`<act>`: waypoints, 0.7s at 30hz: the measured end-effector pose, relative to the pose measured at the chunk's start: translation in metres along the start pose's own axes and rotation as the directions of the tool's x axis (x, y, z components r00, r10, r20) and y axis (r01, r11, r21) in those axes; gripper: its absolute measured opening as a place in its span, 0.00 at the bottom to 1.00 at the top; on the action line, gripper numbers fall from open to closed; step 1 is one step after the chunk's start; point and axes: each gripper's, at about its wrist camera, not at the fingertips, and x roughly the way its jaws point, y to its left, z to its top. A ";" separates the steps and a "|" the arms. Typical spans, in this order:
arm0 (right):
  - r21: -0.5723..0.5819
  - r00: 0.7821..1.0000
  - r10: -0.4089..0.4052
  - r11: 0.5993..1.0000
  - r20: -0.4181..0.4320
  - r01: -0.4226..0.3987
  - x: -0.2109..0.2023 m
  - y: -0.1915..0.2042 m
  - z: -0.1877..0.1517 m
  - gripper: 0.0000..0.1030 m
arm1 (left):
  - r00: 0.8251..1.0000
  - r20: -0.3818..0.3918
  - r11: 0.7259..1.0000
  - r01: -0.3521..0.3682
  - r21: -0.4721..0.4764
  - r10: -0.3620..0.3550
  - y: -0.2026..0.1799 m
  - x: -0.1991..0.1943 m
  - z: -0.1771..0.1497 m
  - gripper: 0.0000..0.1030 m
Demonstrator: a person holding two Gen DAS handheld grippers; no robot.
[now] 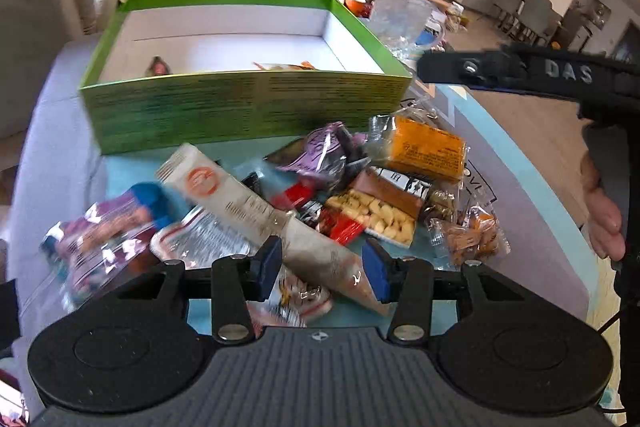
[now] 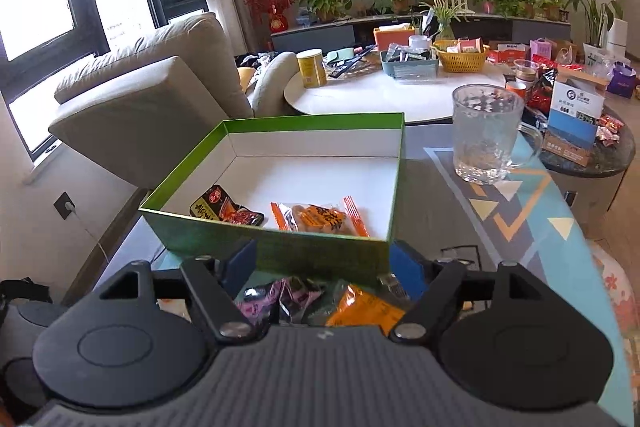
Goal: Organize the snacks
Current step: 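Withdraw both tools from the box back over the snack pile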
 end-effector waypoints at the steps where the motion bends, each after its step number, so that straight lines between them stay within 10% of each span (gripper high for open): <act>1: 0.000 1.000 0.002 1.000 0.006 -0.002 -0.004 -0.001 -0.003 0.53 | 1.000 -0.001 1.000 -0.016 -0.009 0.016 0.001 -0.002 -0.002 0.41; 21: -0.110 0.982 0.013 0.993 -0.187 -0.034 -0.007 -0.007 -0.080 0.53 | 0.973 0.002 0.959 -0.226 -0.172 0.229 -0.013 0.025 0.014 0.69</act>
